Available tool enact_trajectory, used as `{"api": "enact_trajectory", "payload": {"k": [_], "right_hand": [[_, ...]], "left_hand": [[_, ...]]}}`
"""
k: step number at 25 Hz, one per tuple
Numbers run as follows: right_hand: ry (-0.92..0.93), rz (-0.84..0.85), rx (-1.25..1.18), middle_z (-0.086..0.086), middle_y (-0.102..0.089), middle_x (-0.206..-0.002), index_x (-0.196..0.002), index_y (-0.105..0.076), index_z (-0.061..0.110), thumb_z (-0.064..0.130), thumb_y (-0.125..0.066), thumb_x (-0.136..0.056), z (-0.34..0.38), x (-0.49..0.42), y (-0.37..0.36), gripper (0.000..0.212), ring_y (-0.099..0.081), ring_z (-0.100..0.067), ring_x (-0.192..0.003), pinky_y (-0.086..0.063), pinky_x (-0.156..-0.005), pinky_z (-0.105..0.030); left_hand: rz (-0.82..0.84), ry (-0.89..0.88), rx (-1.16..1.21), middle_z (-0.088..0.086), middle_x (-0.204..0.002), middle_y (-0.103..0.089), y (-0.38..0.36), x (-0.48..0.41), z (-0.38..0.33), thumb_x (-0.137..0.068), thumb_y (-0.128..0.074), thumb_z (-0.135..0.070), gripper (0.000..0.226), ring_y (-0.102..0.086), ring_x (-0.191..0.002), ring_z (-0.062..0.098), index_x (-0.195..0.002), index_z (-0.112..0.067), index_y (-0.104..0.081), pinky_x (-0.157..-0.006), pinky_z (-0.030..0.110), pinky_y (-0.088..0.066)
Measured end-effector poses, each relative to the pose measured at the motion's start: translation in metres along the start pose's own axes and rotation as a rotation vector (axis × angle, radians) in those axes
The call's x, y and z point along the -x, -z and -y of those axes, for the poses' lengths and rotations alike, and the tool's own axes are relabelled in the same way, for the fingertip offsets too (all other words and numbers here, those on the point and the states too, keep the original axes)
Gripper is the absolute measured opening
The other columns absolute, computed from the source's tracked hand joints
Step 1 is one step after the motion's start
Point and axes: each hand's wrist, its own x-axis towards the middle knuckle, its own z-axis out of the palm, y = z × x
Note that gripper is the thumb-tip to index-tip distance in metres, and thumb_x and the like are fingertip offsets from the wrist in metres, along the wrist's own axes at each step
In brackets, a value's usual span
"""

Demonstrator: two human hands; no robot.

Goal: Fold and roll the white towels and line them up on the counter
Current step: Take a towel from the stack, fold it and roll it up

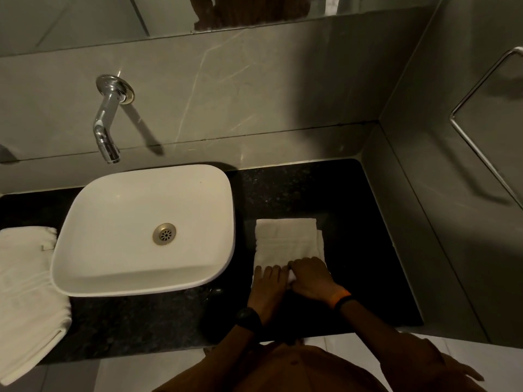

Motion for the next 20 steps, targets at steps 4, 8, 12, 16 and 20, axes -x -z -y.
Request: {"api": "enact_trajectory", "payload": {"k": [4, 8, 12, 16, 20], "right_hand": [[0.018, -0.146, 0.226, -0.012, -0.059, -0.118, -0.13, -0.044, 0.016, 0.052, -0.055, -0.071, 0.003, 0.015, -0.027, 0.071, -0.053, -0.034, -0.108, -0.036, -0.1, -0.055], [-0.027, -0.051, 0.19, -0.01, -0.05, -0.133, -0.137, -0.035, 0.017, 0.05, -0.061, -0.077, 0.001, 0.0, -0.021, 0.073, -0.045, -0.032, -0.12, -0.027, -0.105, -0.053], [-0.099, 0.106, 0.009, -0.006, -0.057, -0.129, -0.131, -0.043, 0.022, 0.054, -0.063, -0.073, -0.006, -0.012, 0.0, 0.069, -0.051, -0.028, -0.117, -0.031, -0.104, -0.05], [0.036, -0.106, 0.243, -0.013, -0.049, -0.127, -0.138, -0.035, 0.017, 0.049, -0.059, -0.074, -0.001, 0.017, -0.036, 0.076, -0.046, -0.036, -0.118, -0.028, -0.104, -0.057], [-0.032, -0.003, 0.071, -0.006, -0.06, -0.126, -0.13, -0.046, 0.02, 0.048, -0.069, -0.073, 0.002, -0.007, -0.004, 0.068, -0.055, -0.028, -0.113, -0.039, -0.098, -0.045]], "left_hand": [[0.148, 0.098, 0.354, 0.008, -0.117, -0.063, 0.02, -0.029, 0.01, -0.084, -0.056, -0.032, 0.043, -0.06, -0.107, 0.03, -0.124, -0.016, -0.048, -0.097, 0.042, -0.04], [-0.009, 0.045, 0.085, 0.011, -0.121, -0.059, 0.006, -0.019, 0.007, -0.078, -0.059, -0.044, 0.062, -0.056, -0.11, 0.034, -0.132, -0.016, -0.047, -0.099, 0.055, -0.039], [0.022, 0.047, -0.062, 0.006, -0.094, -0.07, 0.008, -0.007, 0.003, -0.061, -0.077, -0.057, 0.068, -0.067, -0.081, 0.026, -0.117, -0.018, -0.067, -0.076, 0.048, -0.056], [0.258, 0.073, 0.291, 0.01, -0.12, -0.063, 0.025, -0.035, 0.016, -0.083, -0.06, -0.042, 0.05, -0.061, -0.107, 0.031, -0.125, -0.017, -0.05, -0.092, 0.042, -0.044], [0.022, 0.058, 0.085, 0.013, -0.122, -0.059, 0.013, -0.012, 0.003, -0.076, -0.062, -0.043, 0.068, -0.054, -0.111, 0.035, -0.135, -0.015, -0.044, -0.098, 0.057, -0.038]]}}
